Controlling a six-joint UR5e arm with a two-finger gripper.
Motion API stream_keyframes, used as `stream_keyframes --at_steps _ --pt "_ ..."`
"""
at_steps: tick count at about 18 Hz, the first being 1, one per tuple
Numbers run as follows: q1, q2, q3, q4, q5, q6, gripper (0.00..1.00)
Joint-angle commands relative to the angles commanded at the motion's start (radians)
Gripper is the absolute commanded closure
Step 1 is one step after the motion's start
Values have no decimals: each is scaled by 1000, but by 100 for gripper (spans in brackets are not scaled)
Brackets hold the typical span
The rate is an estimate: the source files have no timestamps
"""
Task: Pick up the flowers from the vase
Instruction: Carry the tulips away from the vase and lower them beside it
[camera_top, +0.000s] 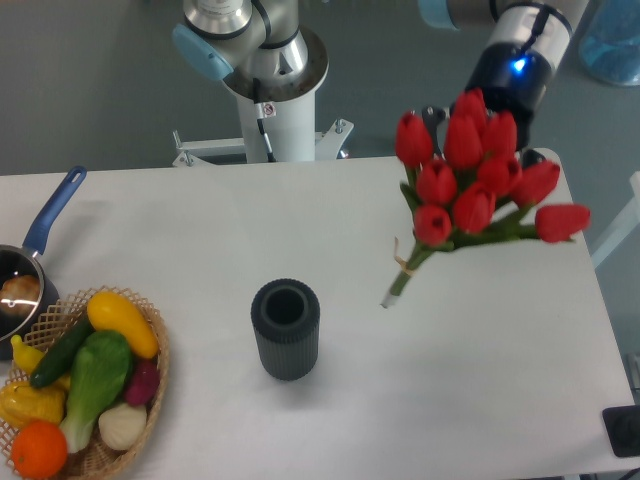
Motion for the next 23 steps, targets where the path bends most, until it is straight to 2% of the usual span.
stream_keyframes --at_steps 4,9,13,19,23 --pt "8 -21 -9 -3 89 -3 100" --pt "-28 -78 80 -18 328 -3 100" --pt "-80 -126 179 -113 512 8 100" --pt "-83 -135 213 -244 638 144 100" --pt "-84 -164 276 -349 740 212 100"
